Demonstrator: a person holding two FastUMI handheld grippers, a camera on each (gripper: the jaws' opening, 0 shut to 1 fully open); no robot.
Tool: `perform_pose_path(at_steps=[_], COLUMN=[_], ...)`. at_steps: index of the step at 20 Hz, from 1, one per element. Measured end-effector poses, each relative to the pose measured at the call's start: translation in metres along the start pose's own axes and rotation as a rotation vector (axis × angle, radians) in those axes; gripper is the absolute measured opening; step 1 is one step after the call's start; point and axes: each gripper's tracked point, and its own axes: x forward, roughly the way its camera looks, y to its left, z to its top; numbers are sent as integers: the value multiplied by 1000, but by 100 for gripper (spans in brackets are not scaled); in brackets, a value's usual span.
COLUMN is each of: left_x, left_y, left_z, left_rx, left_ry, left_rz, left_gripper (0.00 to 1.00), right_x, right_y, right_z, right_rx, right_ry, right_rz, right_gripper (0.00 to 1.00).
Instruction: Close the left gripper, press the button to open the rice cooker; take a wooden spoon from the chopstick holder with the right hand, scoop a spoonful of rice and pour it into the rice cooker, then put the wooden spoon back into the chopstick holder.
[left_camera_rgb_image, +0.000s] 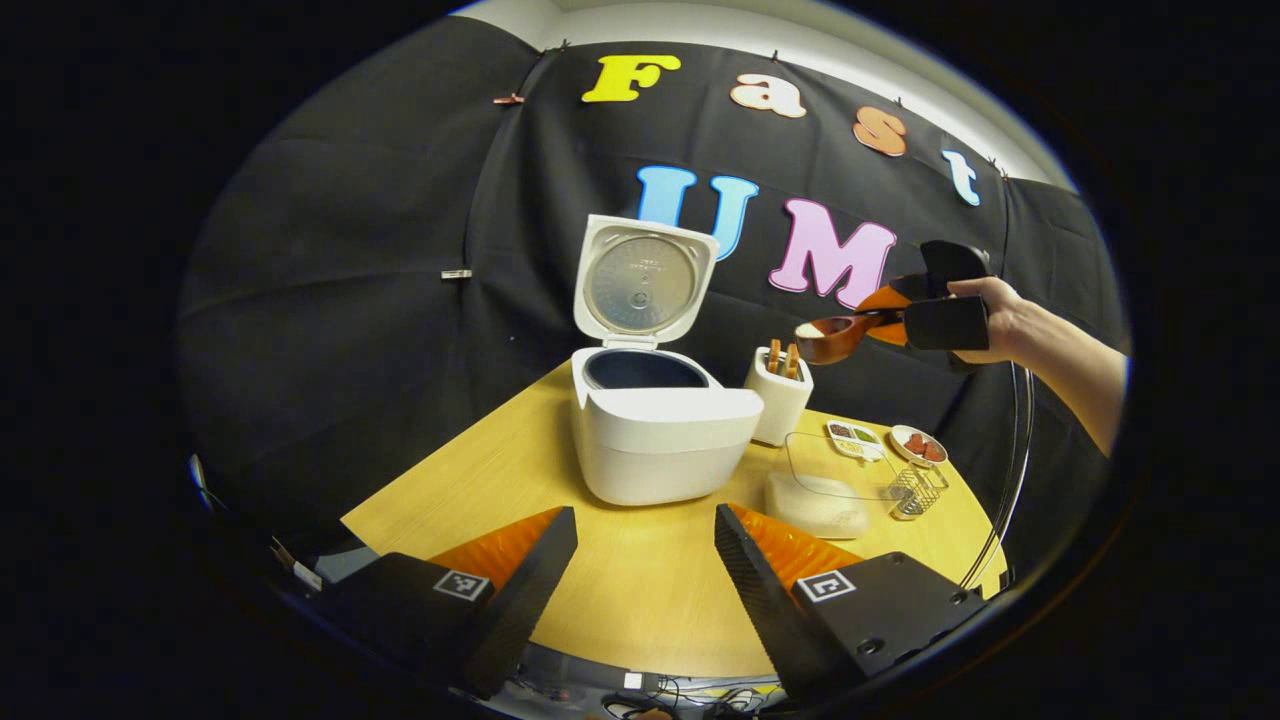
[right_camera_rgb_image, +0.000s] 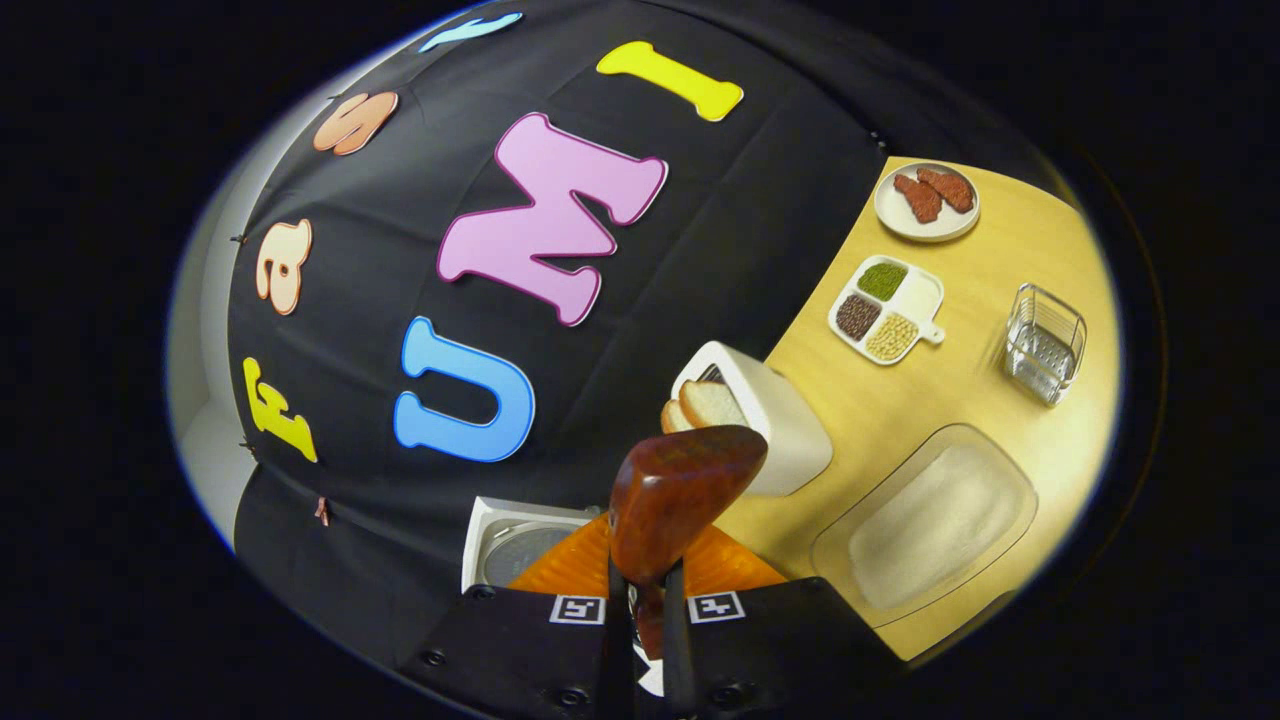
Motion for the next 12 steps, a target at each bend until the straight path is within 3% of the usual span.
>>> perform_pose_path(at_steps=[6,12], left_x=[4,6], left_y=[45,57], left_z=[4,1], left_rx=[54,107], left_ry=[15,34], left_rz=[22,-3], left_gripper=[96,96], right_x=[38,74], right_y=[47,64], right_z=[-48,-93], right_rx=[-61,-221], right_ry=[16,23], right_rz=[37,34], right_gripper=[15,16])
